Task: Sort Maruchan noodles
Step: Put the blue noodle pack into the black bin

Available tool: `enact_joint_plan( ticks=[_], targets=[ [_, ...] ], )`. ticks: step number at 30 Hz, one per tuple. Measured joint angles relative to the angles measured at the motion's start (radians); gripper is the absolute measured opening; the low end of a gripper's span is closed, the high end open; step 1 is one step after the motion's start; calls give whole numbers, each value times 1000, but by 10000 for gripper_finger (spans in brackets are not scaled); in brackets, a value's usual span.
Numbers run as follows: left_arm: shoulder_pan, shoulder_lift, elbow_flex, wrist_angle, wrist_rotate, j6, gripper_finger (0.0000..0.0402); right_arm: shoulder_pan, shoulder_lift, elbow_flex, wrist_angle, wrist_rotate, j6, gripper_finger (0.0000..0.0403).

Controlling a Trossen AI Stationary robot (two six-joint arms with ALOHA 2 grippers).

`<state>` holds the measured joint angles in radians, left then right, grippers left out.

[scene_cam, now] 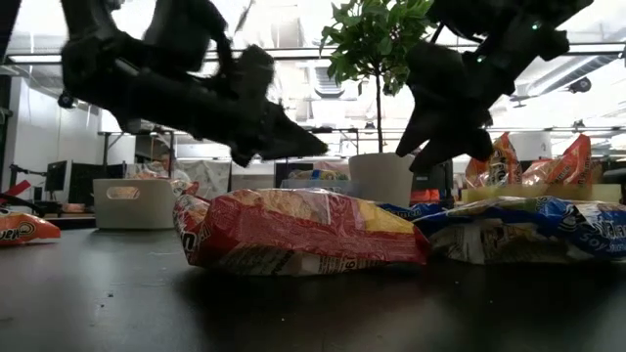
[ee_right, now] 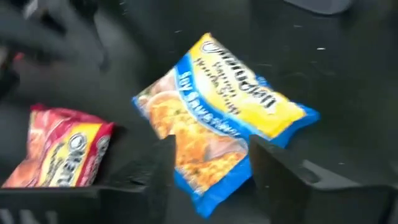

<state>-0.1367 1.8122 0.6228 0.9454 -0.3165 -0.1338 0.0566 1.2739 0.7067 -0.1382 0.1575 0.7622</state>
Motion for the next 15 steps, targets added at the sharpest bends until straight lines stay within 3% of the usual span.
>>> enact_joint_plan(
  ticks=[8, 15],
  targets=[
    [2, 134, 125, -129, 22, 46, 0, -23, 24, 0, -14, -1, 45, 287],
    [3, 145, 134, -303, 21, 19, 0, -30, 112, 0, -5, 0, 83, 327]
  ],
)
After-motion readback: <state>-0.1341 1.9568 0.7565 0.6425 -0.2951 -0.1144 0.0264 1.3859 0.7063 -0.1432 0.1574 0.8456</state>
